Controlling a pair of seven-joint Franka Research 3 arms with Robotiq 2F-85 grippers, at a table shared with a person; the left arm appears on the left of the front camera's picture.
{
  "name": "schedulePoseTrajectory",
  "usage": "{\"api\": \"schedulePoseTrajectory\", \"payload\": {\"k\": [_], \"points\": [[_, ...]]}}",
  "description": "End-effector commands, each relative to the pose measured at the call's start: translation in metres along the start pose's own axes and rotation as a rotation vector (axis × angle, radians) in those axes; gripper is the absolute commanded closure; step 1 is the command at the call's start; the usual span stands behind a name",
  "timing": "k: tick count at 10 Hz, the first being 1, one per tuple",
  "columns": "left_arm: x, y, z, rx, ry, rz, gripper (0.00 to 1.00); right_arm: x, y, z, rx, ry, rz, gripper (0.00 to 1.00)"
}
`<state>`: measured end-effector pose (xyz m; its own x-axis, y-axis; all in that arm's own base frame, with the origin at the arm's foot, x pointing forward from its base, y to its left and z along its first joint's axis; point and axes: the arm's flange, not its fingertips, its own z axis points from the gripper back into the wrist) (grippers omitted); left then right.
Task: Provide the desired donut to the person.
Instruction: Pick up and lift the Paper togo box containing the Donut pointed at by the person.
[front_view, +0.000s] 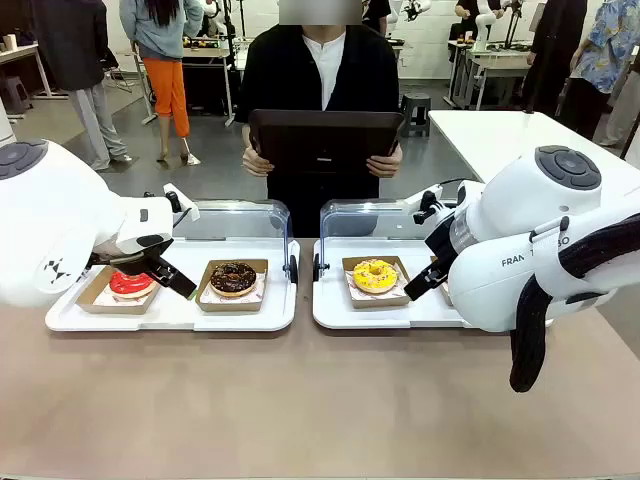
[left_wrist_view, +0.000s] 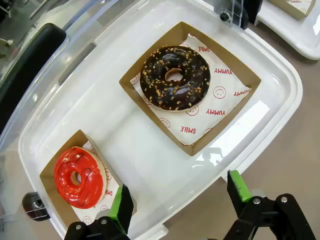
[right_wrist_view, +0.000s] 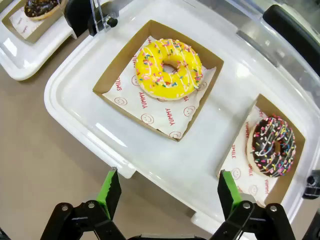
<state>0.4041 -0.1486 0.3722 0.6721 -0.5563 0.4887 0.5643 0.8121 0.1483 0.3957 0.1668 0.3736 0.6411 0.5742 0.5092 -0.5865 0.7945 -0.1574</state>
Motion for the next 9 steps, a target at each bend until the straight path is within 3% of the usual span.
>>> {"api": "schedulePoseTrajectory", "payload": {"k": [1, 9], "points": [[0.0000, -0.0001, 0.0000, 0.000, 0.000, 0.000, 0.00, 0.0000, 0.0000, 0.0000, 0.000, 0.000, 0.000, 0.00], [0.0000, -0.0001, 0.0000, 0.000, 0.000, 0.000, 0.00, 0.0000, 0.0000, 0.0000, 0.000, 0.000, 0.000, 0.00]]}}
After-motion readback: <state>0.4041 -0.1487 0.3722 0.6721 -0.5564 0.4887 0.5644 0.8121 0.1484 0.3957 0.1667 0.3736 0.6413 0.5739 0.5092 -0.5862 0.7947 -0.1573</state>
